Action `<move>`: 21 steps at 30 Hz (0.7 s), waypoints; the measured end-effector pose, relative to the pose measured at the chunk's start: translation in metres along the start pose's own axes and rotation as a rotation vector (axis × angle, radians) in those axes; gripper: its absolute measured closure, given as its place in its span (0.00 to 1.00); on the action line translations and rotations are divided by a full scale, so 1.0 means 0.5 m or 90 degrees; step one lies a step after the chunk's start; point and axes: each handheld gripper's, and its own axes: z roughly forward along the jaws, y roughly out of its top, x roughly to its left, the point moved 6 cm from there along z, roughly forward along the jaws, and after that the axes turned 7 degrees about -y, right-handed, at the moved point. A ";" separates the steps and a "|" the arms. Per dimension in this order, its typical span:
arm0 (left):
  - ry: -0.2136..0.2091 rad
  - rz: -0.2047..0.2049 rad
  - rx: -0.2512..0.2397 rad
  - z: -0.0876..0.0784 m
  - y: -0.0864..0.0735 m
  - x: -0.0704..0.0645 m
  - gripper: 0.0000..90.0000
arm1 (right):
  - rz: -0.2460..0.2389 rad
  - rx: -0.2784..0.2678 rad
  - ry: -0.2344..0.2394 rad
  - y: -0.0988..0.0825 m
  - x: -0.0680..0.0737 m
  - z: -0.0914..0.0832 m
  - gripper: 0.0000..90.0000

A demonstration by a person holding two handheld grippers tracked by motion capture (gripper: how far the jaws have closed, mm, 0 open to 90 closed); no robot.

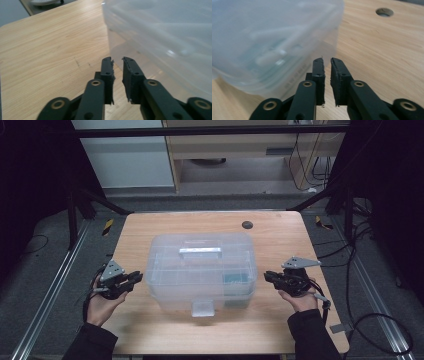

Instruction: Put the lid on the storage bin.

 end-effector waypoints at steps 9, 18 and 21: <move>0.052 -0.053 0.020 0.023 -0.042 0.044 0.53 | 0.041 0.004 -0.085 -0.045 -0.071 0.022 0.51; 0.084 -0.071 0.035 0.038 -0.070 0.068 0.38 | 0.079 0.005 -0.118 -0.074 -0.119 0.028 0.27; 0.086 -0.075 0.042 0.040 -0.076 0.073 0.35 | 0.084 -0.008 -0.140 -0.084 -0.136 0.026 0.23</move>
